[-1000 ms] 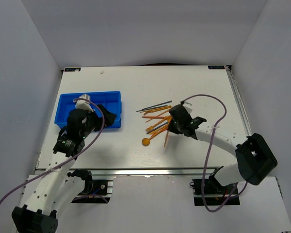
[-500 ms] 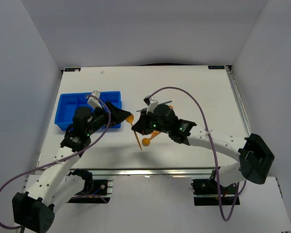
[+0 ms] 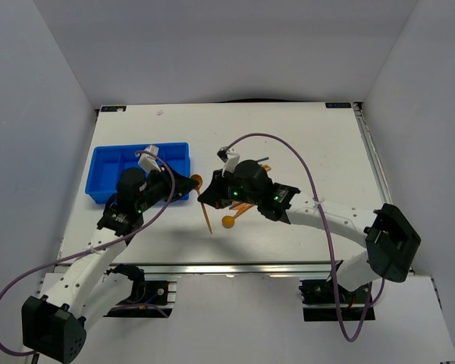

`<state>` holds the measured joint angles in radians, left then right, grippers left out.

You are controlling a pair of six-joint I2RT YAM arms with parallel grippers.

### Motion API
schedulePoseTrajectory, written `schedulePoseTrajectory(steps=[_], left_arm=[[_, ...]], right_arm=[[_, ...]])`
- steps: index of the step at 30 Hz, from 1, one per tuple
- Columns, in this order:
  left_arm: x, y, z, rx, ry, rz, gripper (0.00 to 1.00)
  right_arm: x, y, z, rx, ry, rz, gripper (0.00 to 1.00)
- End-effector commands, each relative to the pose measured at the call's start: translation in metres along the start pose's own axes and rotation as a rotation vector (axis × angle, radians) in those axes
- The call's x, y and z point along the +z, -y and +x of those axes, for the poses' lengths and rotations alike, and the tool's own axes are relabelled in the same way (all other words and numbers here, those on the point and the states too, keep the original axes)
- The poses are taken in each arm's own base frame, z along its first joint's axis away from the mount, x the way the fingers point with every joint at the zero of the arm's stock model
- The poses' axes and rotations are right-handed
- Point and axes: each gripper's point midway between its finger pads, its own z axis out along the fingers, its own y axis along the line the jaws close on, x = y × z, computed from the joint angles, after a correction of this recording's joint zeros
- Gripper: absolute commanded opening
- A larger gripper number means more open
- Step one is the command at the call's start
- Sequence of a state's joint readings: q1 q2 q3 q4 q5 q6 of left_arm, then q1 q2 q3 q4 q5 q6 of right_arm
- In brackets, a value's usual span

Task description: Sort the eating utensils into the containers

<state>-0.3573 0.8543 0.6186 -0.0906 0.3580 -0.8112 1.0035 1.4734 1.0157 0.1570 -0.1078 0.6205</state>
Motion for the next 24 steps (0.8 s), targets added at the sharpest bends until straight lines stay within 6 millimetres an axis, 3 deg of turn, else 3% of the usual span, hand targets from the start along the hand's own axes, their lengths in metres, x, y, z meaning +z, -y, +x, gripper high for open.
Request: schedulePoseTrajectory(steps=[1,3,4,6,8,9,10,12,13,15,16,18,19,22,23,24], left_arm=[[0.005,0.004,0.000,0.027,-0.007,0.029,0.29],[0.009,0.000,-0.005,0.039,-0.003,0.002,0.18],[0.011,-0.001,-0.006,0.044,-0.004,-0.009,0.07],[0.016,-0.008,-0.009,0.056,-0.008,-0.049,0.00],[0.017,-0.009,-0.016,0.070,0.005,-0.077,0.00],[0.019,-0.015,-0.023,0.073,0.034,-0.121,0.00],[0.018,-0.012,-0.035,0.082,0.064,-0.139,0.00],[0.015,-0.031,-0.043,0.121,0.069,-0.273,0.00],[0.010,-0.046,-0.065,0.179,0.109,-0.413,0.00],[0.007,-0.061,-0.086,0.243,0.131,-0.552,0.00],[0.010,-0.081,-0.096,0.273,0.140,-0.671,0.00],[0.010,-0.085,-0.122,0.343,0.166,-0.764,0.00],[0.017,-0.101,-0.128,0.368,0.161,-0.835,0.00],[0.026,-0.092,-0.162,0.460,0.213,-0.862,0.00],[0.044,-0.106,-0.170,0.495,0.186,-0.914,0.00],[0.049,-0.108,-0.177,0.515,0.187,-0.933,0.00]], right_arm=[[-0.004,-0.039,-0.029,-0.029,0.068,-0.134,0.00],[-0.006,-0.041,-0.029,-0.030,0.073,-0.142,0.00],[-0.007,-0.042,-0.031,-0.030,0.077,-0.145,0.00],[-0.010,-0.044,-0.031,-0.034,0.080,-0.154,0.00],[-0.013,-0.044,-0.034,-0.035,0.089,-0.147,0.01],[-0.013,-0.038,-0.034,-0.030,0.090,-0.120,0.35],[-0.014,-0.033,-0.035,-0.024,0.094,-0.097,0.51],[-0.020,-0.013,-0.044,-0.004,0.135,0.009,0.77],[-0.028,0.004,-0.042,0.024,0.130,0.090,0.85],[-0.041,0.036,-0.049,0.067,0.181,0.252,0.89],[-0.050,0.057,-0.034,0.105,0.141,0.342,0.89],[-0.070,0.071,-0.042,0.120,0.185,0.404,0.89],[-0.076,0.078,-0.035,0.120,0.181,0.427,0.89],[-0.100,0.082,-0.040,0.098,0.216,0.458,0.89],[-0.111,0.083,-0.037,0.086,0.217,0.472,0.89],[-0.118,0.088,-0.038,0.079,0.226,0.498,0.89]])
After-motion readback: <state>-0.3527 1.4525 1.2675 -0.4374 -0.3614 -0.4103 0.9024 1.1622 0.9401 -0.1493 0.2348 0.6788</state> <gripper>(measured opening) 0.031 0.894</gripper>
